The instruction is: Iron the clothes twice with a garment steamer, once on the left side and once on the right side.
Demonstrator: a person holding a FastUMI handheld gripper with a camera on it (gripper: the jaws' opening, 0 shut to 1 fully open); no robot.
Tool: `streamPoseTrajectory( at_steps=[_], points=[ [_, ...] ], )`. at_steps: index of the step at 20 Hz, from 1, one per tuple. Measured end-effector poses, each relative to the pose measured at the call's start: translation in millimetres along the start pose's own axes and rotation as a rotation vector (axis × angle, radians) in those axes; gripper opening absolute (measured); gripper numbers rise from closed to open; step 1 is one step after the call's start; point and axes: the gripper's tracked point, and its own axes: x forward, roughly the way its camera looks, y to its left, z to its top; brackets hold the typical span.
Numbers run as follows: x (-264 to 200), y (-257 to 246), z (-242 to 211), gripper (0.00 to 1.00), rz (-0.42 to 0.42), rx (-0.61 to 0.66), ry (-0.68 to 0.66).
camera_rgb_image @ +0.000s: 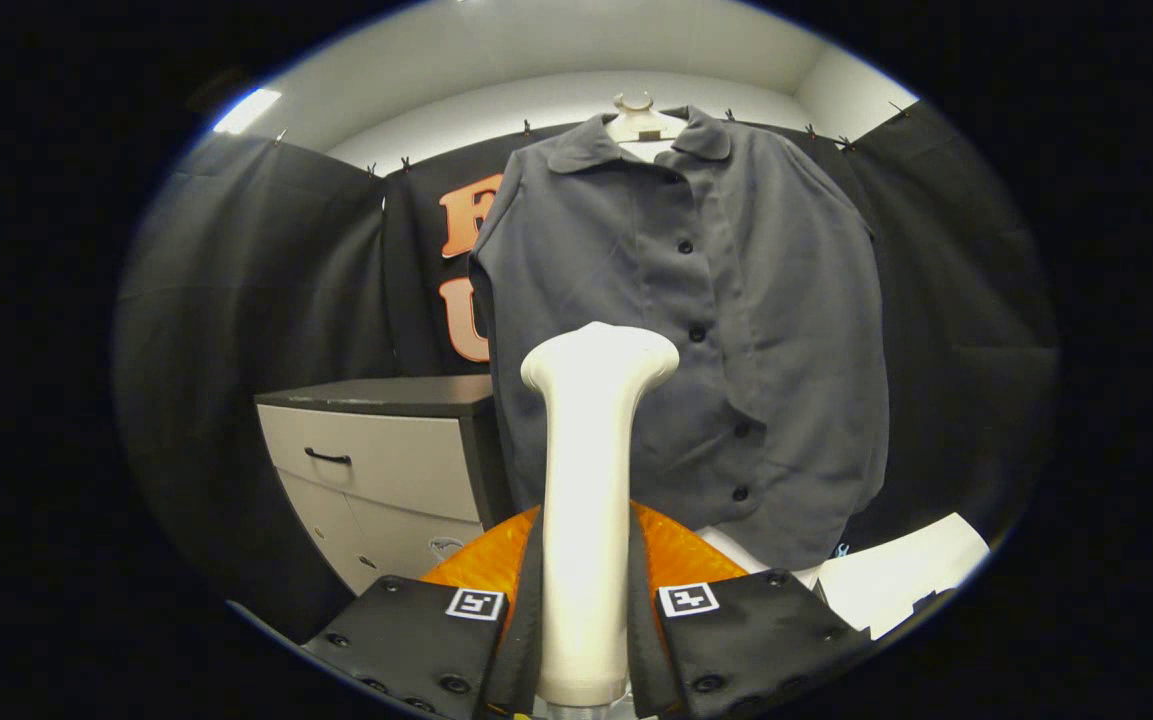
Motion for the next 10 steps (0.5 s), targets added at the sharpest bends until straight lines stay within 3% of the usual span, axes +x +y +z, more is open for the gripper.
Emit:
streamPoseTrajectory(
  at_steps=[6,10],
  points=[
    [-31.1,-32.2,83.1,0.42,-0.025,-0.007,-0.133],
    [-32.9,-72.9,124.7,0.42,-0.089,-0.042,-0.186]
  ],
)
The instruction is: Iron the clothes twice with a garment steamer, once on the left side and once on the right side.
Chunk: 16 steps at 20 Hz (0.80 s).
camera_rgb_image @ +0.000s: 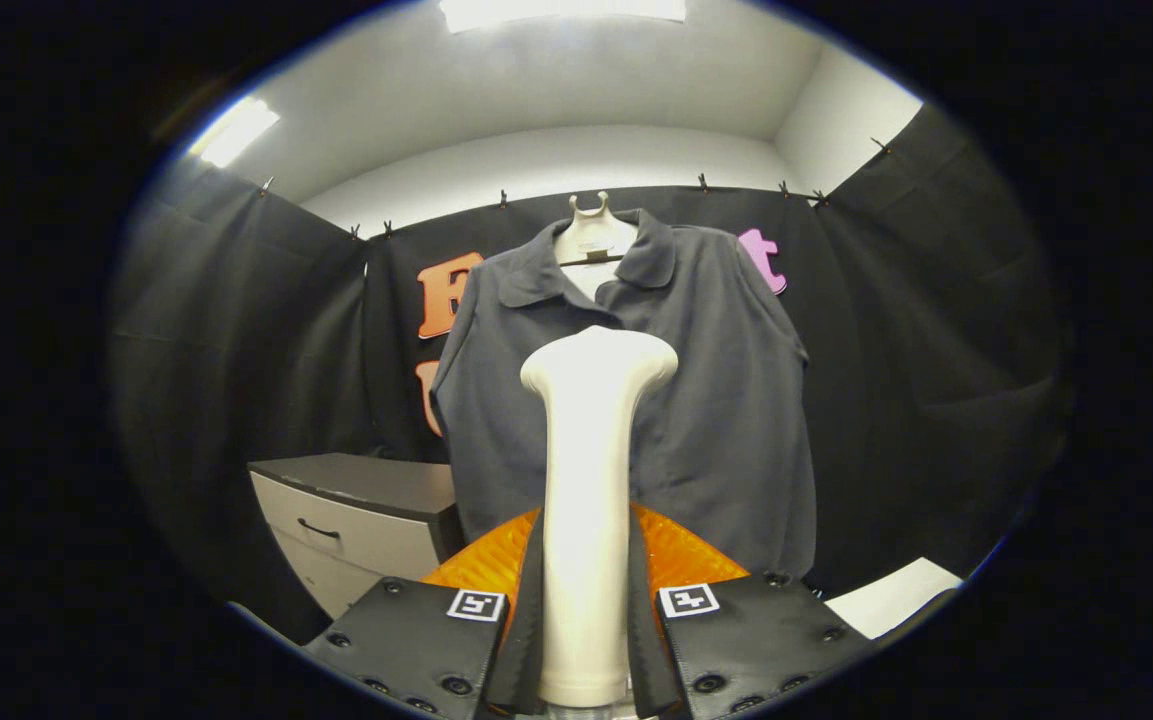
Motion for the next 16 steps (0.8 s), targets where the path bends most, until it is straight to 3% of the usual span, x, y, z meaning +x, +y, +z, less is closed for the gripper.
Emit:
streamPoseTrajectory(
  at_steps=[7,16],
  points=[
    [52.1,-67.9,31.1,0.42,-0.094,-0.024,-0.02],
    [110.4,-88.3,20.7,0.42,-0.106,0.004,0.011]
  ],
)
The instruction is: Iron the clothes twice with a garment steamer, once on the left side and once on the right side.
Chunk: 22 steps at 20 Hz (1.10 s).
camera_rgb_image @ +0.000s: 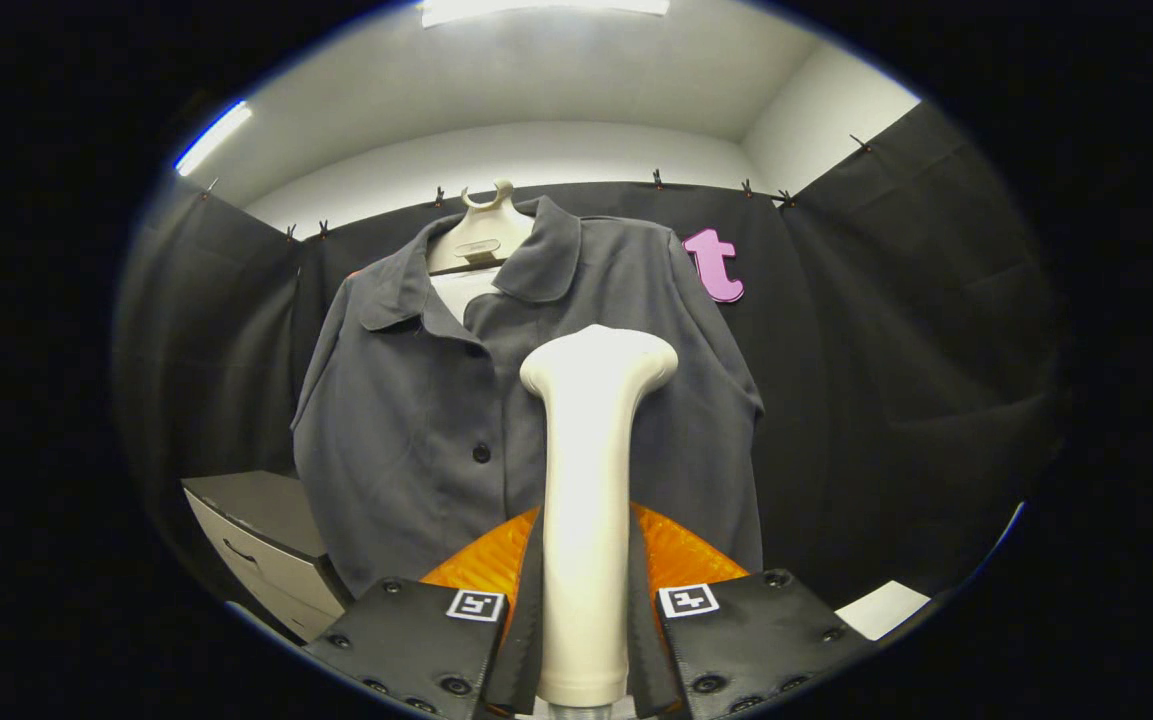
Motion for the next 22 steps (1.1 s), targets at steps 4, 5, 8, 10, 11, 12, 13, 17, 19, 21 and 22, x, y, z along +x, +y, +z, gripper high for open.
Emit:
streamPoseTrajectory(
  at_steps=[4,5,8,10,11,12,13,17,19,21,22],
  points=[
    [-0.4,-1.1,-2.0,0.42,-0.002,-0.001,-0.003],
    [-0.3,-1.3,-3.2,0.42,-0.001,-0.002,-0.002],
    [-2.3,-3.2,-10.1,0.42,-0.006,-0.012,0.009],
    [-6.5,-4.1,-18.2,0.42,-0.007,-0.011,0.022],
    [-8.4,-4.6,-23.0,0.42,-0.007,-0.008,0.029],
    [-9.8,-4.7,-27.6,0.42,-0.008,-0.005,0.035],
    [-11.4,-5.0,-31.8,0.42,-0.011,-0.006,0.04],
    [-20.2,-3.7,-55.5,0.42,-0.01,0.008,0.074],
    [-28.2,-2.7,-70.4,0.42,-0.008,0.018,0.095],
    [-36.3,-4.1,-88.1,0.42,-0.017,0.018,0.117],
    [-39.3,-3.5,-96.3,0.42,-0.02,0.02,0.13]
  ],
)
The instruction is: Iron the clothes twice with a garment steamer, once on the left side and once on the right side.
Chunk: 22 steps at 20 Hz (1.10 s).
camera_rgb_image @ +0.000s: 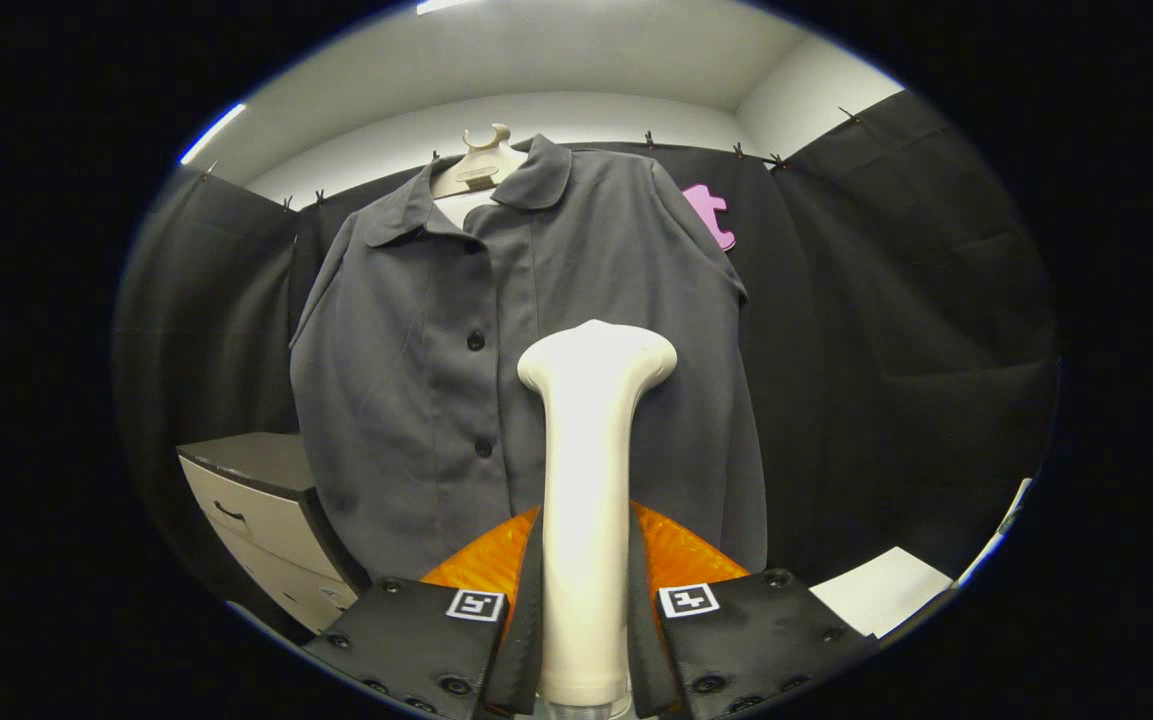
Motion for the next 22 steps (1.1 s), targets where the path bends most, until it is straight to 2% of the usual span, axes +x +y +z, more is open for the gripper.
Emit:
streamPoseTrajectory(
  at_steps=[13,22],
  points=[
    [-25.1,-7.2,-91.5,0.42,-0.035,0.034,0.157],
    [-33.1,-8.7,-93.0,0.43,-0.043,0.025,0.167]
  ],
)
